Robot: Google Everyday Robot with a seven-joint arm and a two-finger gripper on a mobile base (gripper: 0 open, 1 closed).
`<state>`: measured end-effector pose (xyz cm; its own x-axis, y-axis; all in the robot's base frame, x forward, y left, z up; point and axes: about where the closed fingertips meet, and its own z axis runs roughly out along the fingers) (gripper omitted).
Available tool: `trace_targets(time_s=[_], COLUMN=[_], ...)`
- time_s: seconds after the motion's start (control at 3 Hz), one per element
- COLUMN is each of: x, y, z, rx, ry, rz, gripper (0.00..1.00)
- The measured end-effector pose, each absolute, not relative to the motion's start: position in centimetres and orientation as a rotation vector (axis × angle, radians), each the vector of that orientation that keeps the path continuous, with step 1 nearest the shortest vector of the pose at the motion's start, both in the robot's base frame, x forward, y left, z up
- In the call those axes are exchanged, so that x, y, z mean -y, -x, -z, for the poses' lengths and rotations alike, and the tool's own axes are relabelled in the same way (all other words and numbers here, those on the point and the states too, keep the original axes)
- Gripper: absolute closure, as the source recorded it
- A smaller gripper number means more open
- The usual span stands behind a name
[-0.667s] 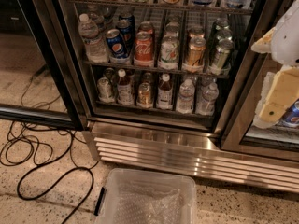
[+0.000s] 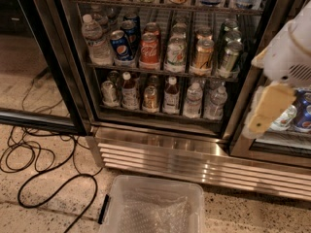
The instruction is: Pick green can from middle shelf of fridge
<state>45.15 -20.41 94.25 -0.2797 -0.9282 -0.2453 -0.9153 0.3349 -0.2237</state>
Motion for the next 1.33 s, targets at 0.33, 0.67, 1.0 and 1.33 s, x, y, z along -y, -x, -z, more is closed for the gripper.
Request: trace_targets(time_s=[0.33, 0.67, 1.0, 1.33], x=[18.1, 16.7, 16.5, 15.5], y=[-47.3, -49.2, -49.0, -50.3], z=[-87.8, -82.7, -82.7, -81.9], rx=[-2.344, -2.414, -2.411, -2.398], ry=[1.518, 1.413, 1.419, 1.312], rz=[-0.030, -0.188, -0.194, -0.207], gripper=[0.00, 0.00, 0.00, 0.00])
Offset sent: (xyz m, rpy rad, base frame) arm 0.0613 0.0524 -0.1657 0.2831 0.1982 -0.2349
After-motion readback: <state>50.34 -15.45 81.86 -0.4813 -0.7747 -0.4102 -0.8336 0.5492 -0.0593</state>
